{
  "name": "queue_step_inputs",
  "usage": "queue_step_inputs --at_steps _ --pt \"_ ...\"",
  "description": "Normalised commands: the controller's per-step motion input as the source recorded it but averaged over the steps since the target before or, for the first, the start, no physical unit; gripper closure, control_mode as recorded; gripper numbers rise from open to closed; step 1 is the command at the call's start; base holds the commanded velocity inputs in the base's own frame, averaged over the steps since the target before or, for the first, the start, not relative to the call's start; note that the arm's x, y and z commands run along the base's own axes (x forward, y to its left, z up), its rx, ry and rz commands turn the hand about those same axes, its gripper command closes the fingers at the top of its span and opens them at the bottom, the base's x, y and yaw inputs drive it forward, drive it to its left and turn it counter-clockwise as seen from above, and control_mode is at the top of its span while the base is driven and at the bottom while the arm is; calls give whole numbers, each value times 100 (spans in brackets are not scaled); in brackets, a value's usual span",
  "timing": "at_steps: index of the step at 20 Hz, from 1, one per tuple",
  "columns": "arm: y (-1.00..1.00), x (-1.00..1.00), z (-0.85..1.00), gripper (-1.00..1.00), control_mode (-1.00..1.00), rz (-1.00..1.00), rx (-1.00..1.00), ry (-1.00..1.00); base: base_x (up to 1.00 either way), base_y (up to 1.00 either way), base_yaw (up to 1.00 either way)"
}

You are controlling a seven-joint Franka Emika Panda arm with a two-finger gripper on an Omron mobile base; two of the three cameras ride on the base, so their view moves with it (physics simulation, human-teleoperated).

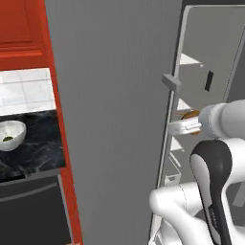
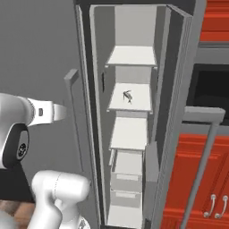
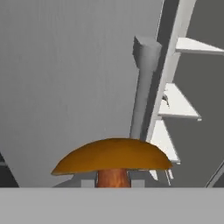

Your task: Take the fish, mushroom, and lime from the freezer and place them in the bowl on the counter.

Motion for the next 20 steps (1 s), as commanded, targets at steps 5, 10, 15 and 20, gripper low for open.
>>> queue_step_inputs --at_steps 5,10,15,20 --pt "0 0 0 100 100 0 0 0 -29 100 0" --pt "0 0 0 100 100 0 0 0 -1 100 0" --pt "0 0 0 100 100 0 0 0 17 97 0" --pt "0 0 0 100 100 0 0 0 34 79 0"
